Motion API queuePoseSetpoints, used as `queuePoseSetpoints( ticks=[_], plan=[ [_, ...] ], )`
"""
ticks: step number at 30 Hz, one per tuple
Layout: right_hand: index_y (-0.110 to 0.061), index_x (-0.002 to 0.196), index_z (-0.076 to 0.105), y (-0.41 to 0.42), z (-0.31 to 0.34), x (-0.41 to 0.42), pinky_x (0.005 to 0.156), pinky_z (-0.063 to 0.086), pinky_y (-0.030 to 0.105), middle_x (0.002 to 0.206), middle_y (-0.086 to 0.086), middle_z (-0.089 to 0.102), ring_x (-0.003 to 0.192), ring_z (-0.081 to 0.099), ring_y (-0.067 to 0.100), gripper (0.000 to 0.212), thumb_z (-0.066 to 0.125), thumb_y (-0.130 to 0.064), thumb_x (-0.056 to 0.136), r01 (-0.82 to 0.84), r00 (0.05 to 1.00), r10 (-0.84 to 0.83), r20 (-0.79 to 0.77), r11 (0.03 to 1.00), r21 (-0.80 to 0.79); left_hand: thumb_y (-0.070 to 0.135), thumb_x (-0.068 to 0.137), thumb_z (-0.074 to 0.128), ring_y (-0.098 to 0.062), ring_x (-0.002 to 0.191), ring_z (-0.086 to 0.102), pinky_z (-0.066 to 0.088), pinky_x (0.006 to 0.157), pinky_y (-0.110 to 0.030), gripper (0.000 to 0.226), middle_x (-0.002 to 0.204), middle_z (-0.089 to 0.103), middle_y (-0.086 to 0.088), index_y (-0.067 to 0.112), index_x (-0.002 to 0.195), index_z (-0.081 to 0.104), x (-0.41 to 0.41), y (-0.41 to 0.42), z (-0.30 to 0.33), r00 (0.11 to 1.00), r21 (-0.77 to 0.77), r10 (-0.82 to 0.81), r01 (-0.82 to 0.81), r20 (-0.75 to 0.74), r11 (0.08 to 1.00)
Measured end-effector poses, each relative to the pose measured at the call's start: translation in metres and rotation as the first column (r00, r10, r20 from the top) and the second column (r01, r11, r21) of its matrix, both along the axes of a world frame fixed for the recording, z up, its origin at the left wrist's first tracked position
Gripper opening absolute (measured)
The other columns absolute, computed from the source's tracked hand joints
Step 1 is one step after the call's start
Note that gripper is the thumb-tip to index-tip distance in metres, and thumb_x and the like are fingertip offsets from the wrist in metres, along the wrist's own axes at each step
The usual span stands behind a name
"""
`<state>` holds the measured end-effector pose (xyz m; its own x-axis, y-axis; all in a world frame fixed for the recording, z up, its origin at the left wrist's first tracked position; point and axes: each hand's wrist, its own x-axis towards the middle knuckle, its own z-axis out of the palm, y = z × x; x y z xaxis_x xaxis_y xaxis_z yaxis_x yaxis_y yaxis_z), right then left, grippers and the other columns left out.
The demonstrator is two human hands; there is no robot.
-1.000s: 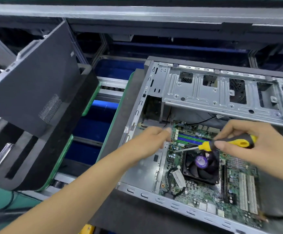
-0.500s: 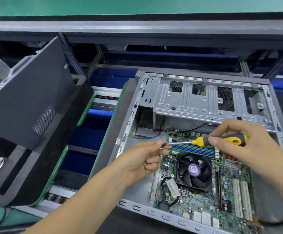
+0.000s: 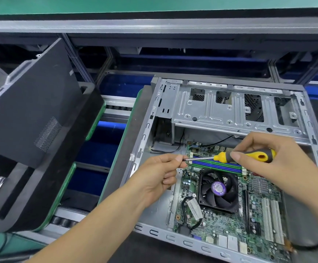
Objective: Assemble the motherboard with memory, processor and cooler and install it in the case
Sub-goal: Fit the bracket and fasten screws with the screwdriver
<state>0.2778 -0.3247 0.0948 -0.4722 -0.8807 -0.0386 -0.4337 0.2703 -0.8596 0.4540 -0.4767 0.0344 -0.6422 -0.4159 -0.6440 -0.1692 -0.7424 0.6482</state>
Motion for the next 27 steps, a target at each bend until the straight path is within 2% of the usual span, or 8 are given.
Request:
queuePoseSetpoints(
  ticks=[4, 8, 13, 16, 18, 21, 25, 27],
  plan=[
    [-0.03, 0.077, 0.069, 0.0, 0.001, 0.004, 0.044, 0.031, 0.013, 0.055, 0.003, 0.055, 0.046, 0.04, 0.011, 0.026, 0.064, -0.055, 0.069, -0.005, 1.0, 0.005, -0.01, 1.0, -0.017, 0.004, 0.091, 0.057, -0.001, 0.038, 0.027, 0.024, 0.036, -0.011, 0.013, 0.065, 0.066, -0.001, 0.001, 0.087, 0.069, 0.001, 0.0, -0.001, 1.0, -0.027, -0.014, 0.014, 0.014, 1.0],
    [-0.03, 0.074, 0.068, 0.0, 0.002, 0.007, 0.042, 0.026, 0.011, 0.046, -0.005, 0.048, 0.044, 0.036, 0.008, 0.025, 0.063, -0.054, 0.068, 0.008, 1.0, -0.007, 0.018, 1.0, -0.029, 0.009, 0.092, 0.055, -0.001, 0.038, 0.027, 0.024, 0.036, -0.011, 0.016, 0.064, 0.064, -0.001, -0.001, 0.096, 0.067, 0.0, 0.001, 0.001, 1.0, -0.006, -0.014, 0.014, -0.009, 1.0],
    [-0.031, 0.073, 0.068, 0.002, 0.004, 0.008, 0.04, 0.023, 0.007, 0.046, -0.008, 0.048, 0.039, 0.032, 0.004, 0.022, 0.065, -0.052, 0.069, 0.006, 1.0, -0.006, 0.009, 1.0, -0.018, 0.039, 0.094, 0.052, -0.006, 0.043, 0.025, 0.024, 0.038, -0.015, 0.042, 0.059, 0.047, 0.001, 0.004, 0.116, 0.059, 0.001, 0.002, 0.006, 0.997, 0.023, -0.058, 0.057, 0.053, 0.998],
    [-0.029, 0.075, 0.069, 0.003, 0.005, 0.007, 0.041, 0.025, 0.009, 0.048, -0.005, 0.052, 0.041, 0.033, 0.004, 0.026, 0.064, -0.053, 0.067, 0.008, 1.0, -0.008, 0.005, 1.0, -0.017, 0.051, 0.093, 0.048, -0.008, 0.044, 0.023, 0.019, 0.039, -0.017, 0.046, 0.057, 0.039, 0.001, 0.008, 0.11, 0.05, 0.002, 0.003, 0.007, 0.991, 0.079, -0.053, 0.043, 0.123, 0.996],
    [-0.027, 0.075, 0.068, 0.005, 0.005, 0.008, 0.042, 0.027, 0.011, 0.053, -0.002, 0.058, 0.043, 0.035, 0.004, 0.029, 0.064, -0.054, 0.066, -0.007, 1.0, 0.006, -0.007, 1.0, -0.004, 0.049, 0.095, 0.047, -0.007, 0.042, 0.022, 0.016, 0.036, -0.017, 0.044, 0.056, 0.032, 0.004, 0.009, 0.113, 0.051, 0.002, 0.0, 0.006, 0.982, 0.026, 0.025, -0.03, 0.186, 0.999],
    [-0.026, 0.078, 0.066, 0.007, 0.003, 0.013, 0.045, 0.031, 0.012, 0.058, -0.003, 0.062, 0.045, 0.039, 0.003, 0.033, 0.063, -0.056, 0.066, -0.057, 0.995, 0.061, -0.075, 0.997, 0.055, 0.039, 0.098, 0.047, -0.005, 0.04, 0.021, 0.014, 0.037, -0.016, 0.028, 0.054, 0.028, 0.007, 0.014, 0.108, 0.052, 0.003, -0.003, 0.004, 0.968, -0.117, 0.14, -0.118, 0.208, 0.986],
    [-0.033, 0.078, 0.063, 0.007, -0.004, 0.03, 0.052, 0.042, 0.02, 0.06, -0.01, 0.064, 0.049, 0.051, 0.01, 0.027, 0.063, -0.059, 0.069, -0.202, 0.956, 0.241, -0.166, 0.954, 0.222, 0.034, 0.099, 0.046, -0.004, 0.039, 0.021, 0.014, 0.036, -0.015, 0.02, 0.051, 0.029, 0.009, 0.015, 0.097, 0.053, 0.0, -0.004, 0.006, 0.969, -0.18, 0.153, -0.118, 0.193, 0.976],
    [-0.033, 0.074, 0.06, 0.004, -0.009, 0.041, 0.051, 0.041, 0.021, 0.061, -0.015, 0.063, 0.049, 0.051, 0.009, 0.023, 0.062, -0.055, 0.071, -0.277, 0.923, 0.339, -0.185, 0.915, 0.294, 0.035, 0.099, 0.045, -0.005, 0.041, 0.021, 0.014, 0.036, -0.015, 0.022, 0.053, 0.029, 0.008, 0.015, 0.097, 0.054, 0.0, -0.005, 0.006, 0.974, -0.164, 0.133, -0.103, 0.186, 0.981]
  ],
)
